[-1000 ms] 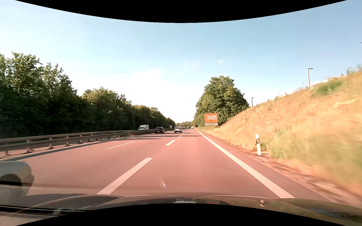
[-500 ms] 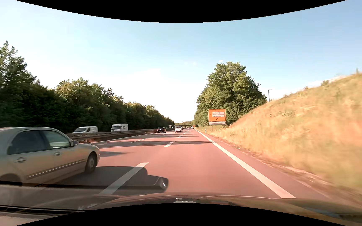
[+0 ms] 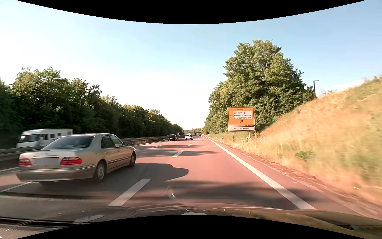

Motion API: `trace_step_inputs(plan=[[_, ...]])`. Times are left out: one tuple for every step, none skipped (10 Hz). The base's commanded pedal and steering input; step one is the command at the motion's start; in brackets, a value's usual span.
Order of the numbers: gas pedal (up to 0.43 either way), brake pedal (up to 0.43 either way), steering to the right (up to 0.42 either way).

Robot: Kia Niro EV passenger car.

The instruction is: Follow the waypoints while adhering to traffic rules and regulations

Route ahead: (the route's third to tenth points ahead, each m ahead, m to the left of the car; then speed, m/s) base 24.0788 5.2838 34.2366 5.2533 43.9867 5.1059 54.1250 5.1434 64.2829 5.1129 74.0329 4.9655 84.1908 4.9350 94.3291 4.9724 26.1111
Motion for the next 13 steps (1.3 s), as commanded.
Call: trace_step_inputs(plan=[[0.157,0.006,-0.001],[0.157,0.006,-0.001],[0.157,0.006,-0.001],[0.157,0.006,-0.001],[0.157,0.006,-0.001],[0.157,0.006,-0.001],[0.157,0.006,-0.001],[0.157,0.006,-0.001],[0.157,0.006,-0.001],[0.157,0.006,-0.001],[0.157,0.006,0.0],[0.157,0.006,0.0],[0.157,0.006,0.0]])
